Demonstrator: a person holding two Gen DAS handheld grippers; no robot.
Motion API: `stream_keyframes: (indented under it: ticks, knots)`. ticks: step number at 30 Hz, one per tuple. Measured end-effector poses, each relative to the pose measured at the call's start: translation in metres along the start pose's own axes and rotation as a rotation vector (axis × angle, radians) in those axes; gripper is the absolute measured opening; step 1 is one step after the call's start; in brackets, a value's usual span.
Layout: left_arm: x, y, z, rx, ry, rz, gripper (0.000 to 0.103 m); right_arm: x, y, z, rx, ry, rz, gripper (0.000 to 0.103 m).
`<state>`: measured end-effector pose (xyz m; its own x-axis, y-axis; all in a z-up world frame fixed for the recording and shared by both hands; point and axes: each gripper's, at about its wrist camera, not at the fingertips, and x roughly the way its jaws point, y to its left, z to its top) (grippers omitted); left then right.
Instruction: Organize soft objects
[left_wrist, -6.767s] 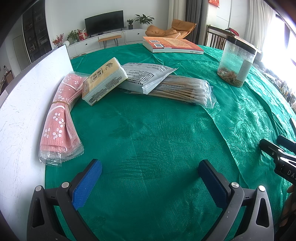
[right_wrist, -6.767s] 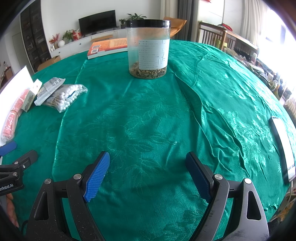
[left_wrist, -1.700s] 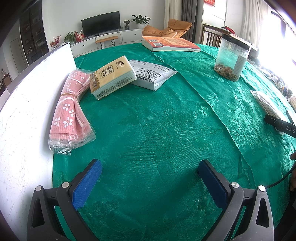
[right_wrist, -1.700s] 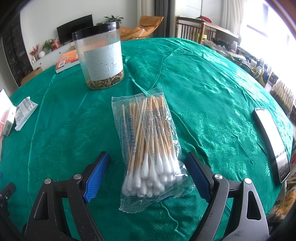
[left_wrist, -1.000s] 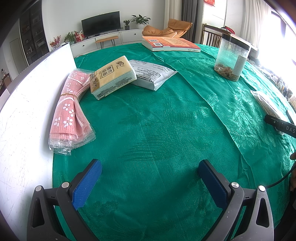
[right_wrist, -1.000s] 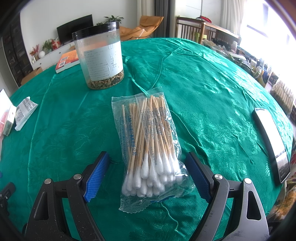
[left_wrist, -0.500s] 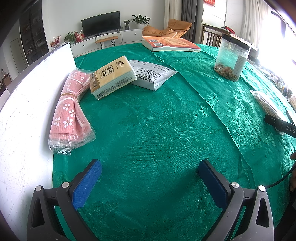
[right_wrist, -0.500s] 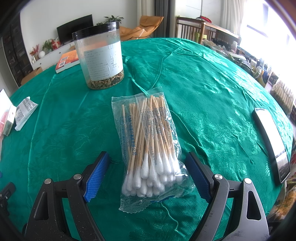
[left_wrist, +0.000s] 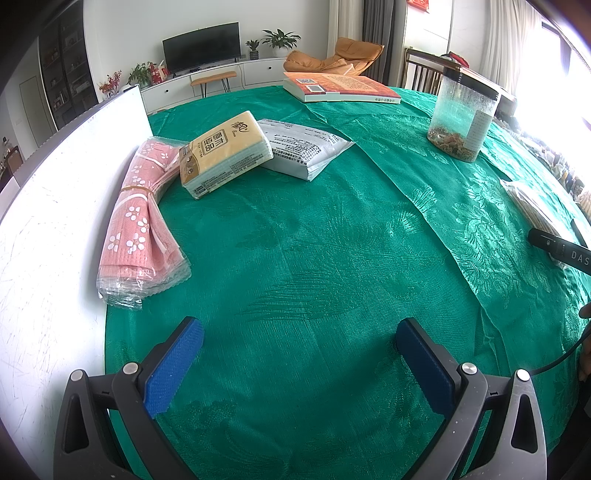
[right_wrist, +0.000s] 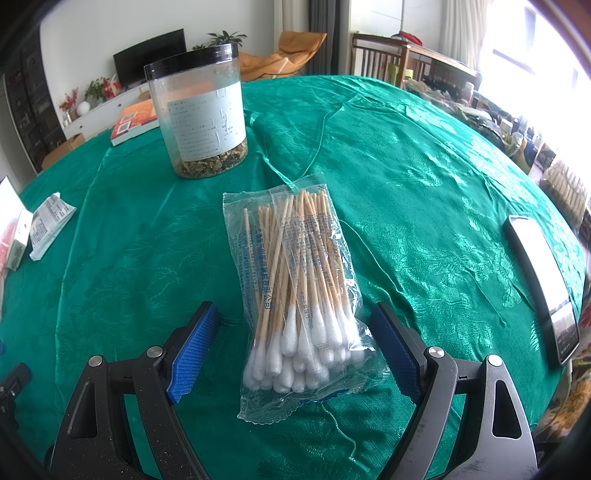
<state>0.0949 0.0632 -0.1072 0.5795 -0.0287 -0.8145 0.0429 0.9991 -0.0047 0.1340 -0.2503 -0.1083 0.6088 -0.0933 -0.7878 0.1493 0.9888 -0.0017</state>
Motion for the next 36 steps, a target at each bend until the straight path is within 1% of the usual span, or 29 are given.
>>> stream_keyframes:
  ticks: [10,12,14,15,16,19,20,22,24,26,28,29,30,32,33,34,36]
  knots:
    - [0.000,0.000,0.000,-0.003,0.006,0.003,0.103,0.000,0.000,0.000,0.000,0.000,0.000,0.086]
    - [0.000,0.002,0.004,-0.026,0.023,-0.001,0.103,0.000,0.000,0.000,0.000,0.000,0.000,0.086]
    - [-0.001,0.007,0.014,-0.078,0.024,-0.037,0.103,0.000,0.000,0.000,0.000,0.000,0.000,0.086]
    - [-0.003,0.013,0.024,-0.119,0.008,-0.056,0.103,0.000,0.000,0.000,0.000,0.000,0.000,0.086]
    - [-0.004,0.017,0.033,-0.149,-0.005,-0.061,0.103,0.000,0.000,0.000,0.000,0.000,0.000,0.086]
    - [-0.005,0.035,0.073,-0.266,-0.068,-0.071,0.103,0.000,0.000,0.000,0.000,0.000,0.000,0.086]
    - [-0.003,0.040,0.085,-0.293,-0.089,-0.067,0.103,0.000,0.000,0.000,0.000,0.000,0.000,0.086]
    - [0.005,0.052,0.115,-0.350,-0.118,-0.029,0.103,0.000,0.000,0.000,0.000,0.000,0.000,0.086]
    - [0.020,0.061,0.137,-0.385,-0.112,-0.003,0.103,0.000,0.000,0.000,0.000,0.000,0.000,0.086]
    - [0.042,0.068,0.156,-0.386,-0.089,0.022,0.103,0.000,0.000,0.000,0.000,0.000,0.000,0.086]
    - [0.071,0.070,0.167,-0.346,-0.026,0.062,0.103,0.000,0.000,0.000,0.000,0.000,0.000,0.086]
    - [0.079,0.070,0.166,-0.337,0.003,0.065,0.103,0.000,0.000,0.000,0.000,0.000,0.000,0.086]
    - [0.088,0.067,0.161,-0.326,0.042,0.031,0.102,0.000,0.000,0.000,0.000,0.000,0.000,0.086]
    - [0.082,0.054,0.148,-0.276,0.051,-0.054,0.102,0.000,0.000,0.000,0.000,0.000,0.001,0.087]
    - [0.073,0.044,0.138,-0.249,0.060,-0.138,0.102,0.000,0.000,0.000,0.000,0.000,0.003,0.087]
    - [0.060,0.034,0.125,-0.240,0.073,-0.245,0.102,0.002,0.000,0.002,0.000,0.001,0.003,0.087]
    - [0.031,0.020,0.093,-0.256,0.075,-0.428,0.103,0.002,0.001,0.002,0.000,0.001,0.003,0.087]
